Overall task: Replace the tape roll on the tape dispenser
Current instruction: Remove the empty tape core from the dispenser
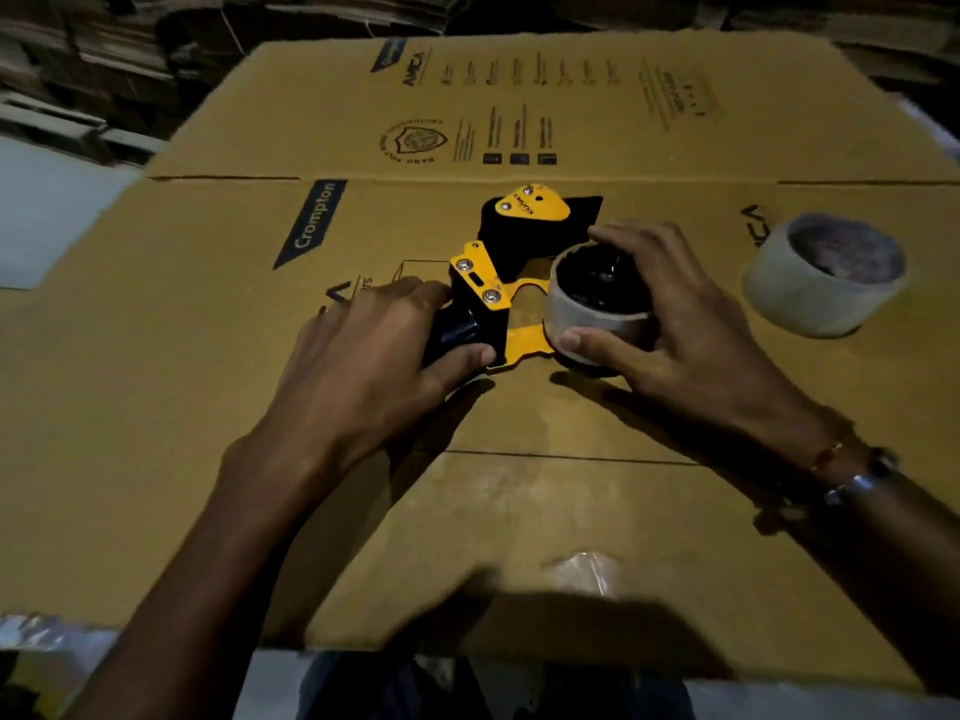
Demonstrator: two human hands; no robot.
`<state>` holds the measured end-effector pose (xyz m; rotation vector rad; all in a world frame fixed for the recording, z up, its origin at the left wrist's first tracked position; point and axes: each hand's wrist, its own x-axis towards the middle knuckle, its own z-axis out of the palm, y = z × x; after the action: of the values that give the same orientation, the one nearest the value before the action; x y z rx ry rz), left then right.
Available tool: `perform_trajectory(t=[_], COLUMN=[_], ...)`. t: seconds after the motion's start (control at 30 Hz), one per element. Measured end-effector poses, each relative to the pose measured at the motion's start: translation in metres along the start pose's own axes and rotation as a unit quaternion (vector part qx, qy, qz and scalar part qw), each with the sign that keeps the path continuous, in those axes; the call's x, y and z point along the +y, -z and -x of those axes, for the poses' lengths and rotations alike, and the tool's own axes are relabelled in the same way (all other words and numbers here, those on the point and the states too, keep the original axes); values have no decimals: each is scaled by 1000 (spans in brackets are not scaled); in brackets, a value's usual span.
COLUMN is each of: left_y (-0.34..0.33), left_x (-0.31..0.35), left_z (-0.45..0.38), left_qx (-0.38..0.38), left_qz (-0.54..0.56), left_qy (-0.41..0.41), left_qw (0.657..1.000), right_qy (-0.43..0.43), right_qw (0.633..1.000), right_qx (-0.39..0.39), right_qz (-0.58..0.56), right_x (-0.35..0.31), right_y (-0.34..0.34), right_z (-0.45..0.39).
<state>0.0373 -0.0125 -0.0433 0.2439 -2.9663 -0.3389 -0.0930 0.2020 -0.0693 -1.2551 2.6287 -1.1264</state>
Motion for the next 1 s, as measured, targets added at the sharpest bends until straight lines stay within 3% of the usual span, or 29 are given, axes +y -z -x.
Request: perform_trajectory(t=[0.43,0.63,0.8,1.0], left_y=[-7,-18,-25,-28], left_x=[-12,-9,-10,-2], left_z=[17,51,70,84], left_qx=[34,151,240,296], left_qz=[53,12,11,40], left_qy=[-34,-61,-75,-56], left_qw=[997,987,968,953], right_qy=[-51,-19,65,113], right_qw=[992,998,991,980], right_qx=[8,45,105,159], right_qz=[-112,-43,49,31], right_x=[-10,-23,-39,-50], right_y=[-2,-10,-18,-22], right_z=[24,55,76,91])
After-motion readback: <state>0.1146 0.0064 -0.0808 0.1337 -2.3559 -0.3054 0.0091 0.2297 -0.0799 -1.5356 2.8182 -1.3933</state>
